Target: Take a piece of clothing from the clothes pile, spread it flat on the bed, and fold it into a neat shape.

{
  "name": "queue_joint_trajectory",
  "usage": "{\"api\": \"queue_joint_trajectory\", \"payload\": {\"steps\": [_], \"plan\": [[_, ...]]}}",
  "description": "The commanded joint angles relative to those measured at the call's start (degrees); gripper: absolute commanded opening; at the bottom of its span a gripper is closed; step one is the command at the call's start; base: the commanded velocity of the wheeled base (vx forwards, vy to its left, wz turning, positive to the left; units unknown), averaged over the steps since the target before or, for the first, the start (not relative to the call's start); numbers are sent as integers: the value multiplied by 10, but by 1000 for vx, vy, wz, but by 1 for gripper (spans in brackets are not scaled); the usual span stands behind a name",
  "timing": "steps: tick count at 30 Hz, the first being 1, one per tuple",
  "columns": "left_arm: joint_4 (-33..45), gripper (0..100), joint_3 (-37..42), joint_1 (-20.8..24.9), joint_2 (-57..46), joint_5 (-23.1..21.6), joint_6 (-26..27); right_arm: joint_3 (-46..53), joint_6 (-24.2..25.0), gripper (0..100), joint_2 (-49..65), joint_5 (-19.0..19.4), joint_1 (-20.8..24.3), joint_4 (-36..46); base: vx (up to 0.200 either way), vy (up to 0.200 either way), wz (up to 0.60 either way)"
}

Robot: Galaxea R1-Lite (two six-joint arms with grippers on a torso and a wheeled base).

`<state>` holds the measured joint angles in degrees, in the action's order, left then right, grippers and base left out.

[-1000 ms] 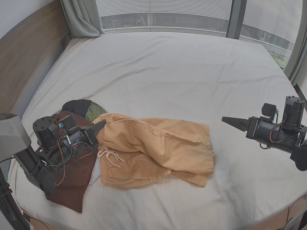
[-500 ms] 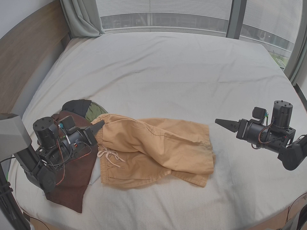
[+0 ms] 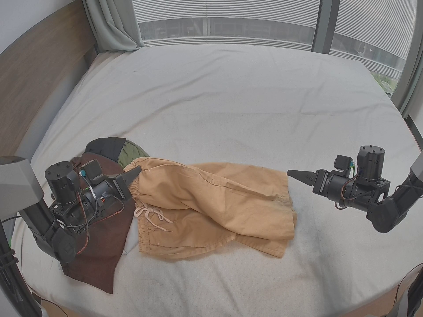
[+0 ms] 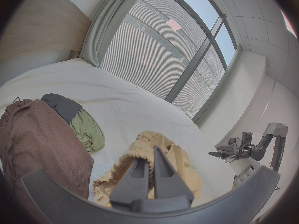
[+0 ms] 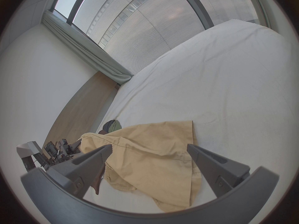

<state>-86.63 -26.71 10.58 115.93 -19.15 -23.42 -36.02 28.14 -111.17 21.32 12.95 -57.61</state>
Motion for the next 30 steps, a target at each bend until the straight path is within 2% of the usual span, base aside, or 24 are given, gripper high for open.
{"api": "queue_joint_trajectory", "payload": {"steps": [1, 30], "plan": [[0, 0, -1, -1, 3, 0, 0, -10, 3, 100, -25, -1, -1, 0, 0, 0, 0], [0, 0, -14, -7, 17, 1, 1, -53, 17, 100, -149, 0, 0, 0, 0, 0, 0]]}}
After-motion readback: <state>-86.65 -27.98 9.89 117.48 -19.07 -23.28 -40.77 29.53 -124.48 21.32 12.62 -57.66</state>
